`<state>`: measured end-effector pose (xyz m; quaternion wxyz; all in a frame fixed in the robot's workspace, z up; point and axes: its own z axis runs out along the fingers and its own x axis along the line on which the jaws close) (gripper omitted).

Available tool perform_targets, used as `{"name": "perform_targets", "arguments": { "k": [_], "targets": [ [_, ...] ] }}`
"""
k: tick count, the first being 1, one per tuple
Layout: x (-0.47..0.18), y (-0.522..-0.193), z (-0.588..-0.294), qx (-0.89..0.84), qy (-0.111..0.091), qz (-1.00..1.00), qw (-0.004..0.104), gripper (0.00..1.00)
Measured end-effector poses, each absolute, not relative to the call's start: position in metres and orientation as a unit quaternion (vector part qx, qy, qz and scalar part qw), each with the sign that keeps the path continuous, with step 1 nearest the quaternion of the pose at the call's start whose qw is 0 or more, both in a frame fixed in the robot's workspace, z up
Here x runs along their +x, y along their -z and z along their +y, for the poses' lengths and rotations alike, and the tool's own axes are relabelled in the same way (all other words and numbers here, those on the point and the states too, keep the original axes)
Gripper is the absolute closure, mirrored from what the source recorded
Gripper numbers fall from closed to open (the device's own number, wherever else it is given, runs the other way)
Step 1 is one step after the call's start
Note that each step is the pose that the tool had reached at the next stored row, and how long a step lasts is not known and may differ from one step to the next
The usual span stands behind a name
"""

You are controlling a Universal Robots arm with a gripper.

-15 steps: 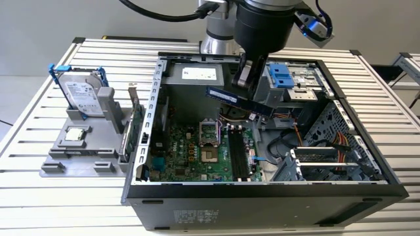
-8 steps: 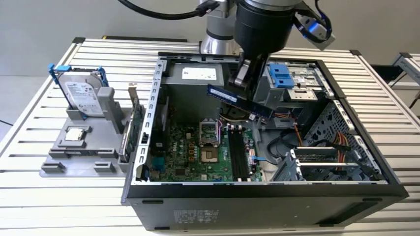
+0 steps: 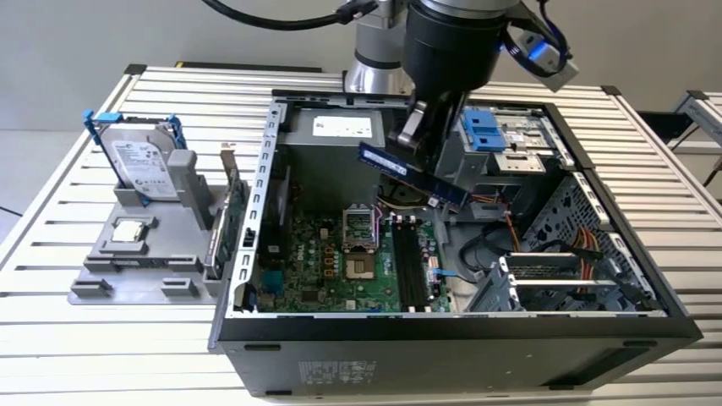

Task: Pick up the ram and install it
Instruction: 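Insert the ram into the slot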

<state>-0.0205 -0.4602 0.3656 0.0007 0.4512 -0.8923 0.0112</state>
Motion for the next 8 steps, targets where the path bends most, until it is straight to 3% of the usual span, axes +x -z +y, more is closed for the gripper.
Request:
{"name": "perform_targets", "arguments": {
  "k": [8],
  "targets": [
    [-0.0205,-0.3655,-0.4602,0.416,-0.011,-0.909,0.001,1.00]
  ]
}}
